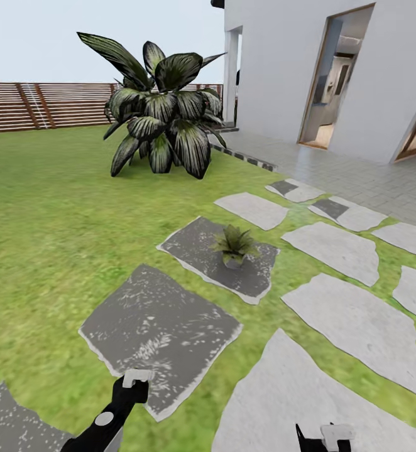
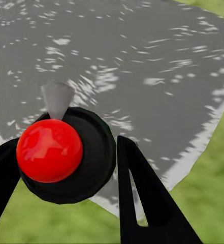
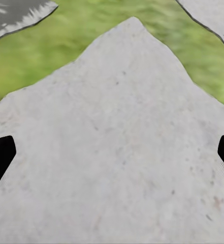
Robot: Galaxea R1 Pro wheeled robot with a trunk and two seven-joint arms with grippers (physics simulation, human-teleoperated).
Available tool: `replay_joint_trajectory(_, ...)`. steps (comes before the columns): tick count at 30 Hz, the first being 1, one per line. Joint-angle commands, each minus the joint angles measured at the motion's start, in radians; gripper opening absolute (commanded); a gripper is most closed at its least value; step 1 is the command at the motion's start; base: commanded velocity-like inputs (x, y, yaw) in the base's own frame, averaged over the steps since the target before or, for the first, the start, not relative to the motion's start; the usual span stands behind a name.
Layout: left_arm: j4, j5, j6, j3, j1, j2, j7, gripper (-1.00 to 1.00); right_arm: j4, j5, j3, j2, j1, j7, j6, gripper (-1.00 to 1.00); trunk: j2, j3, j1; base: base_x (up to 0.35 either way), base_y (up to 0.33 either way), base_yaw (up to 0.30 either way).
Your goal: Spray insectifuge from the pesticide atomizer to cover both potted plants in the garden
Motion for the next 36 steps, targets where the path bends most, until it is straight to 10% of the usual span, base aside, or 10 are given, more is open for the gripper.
replay_joint_trajectory(1, 0.001, -0.001, -0.003, -0.003, -0.001, 0.001, 0.001, -1.00, 0.001, 0.000, 0.000, 0.000, -0.001, 0.000, -0.003, 1.00, 0.000, -0.001, 0.000, 0.338, 0.000, 0.000)
replay_joint_trajectory(36, 0.001, -0.001, -0.003, -0.003, 0.000, 0.002, 0.001, -1.00, 0.001, -0.001, 0.002, 0.005, 0.000, 0.000, -0.003, 1.00, 0.000, 0.009, 0.000, 0.338, 0.000, -0.070)
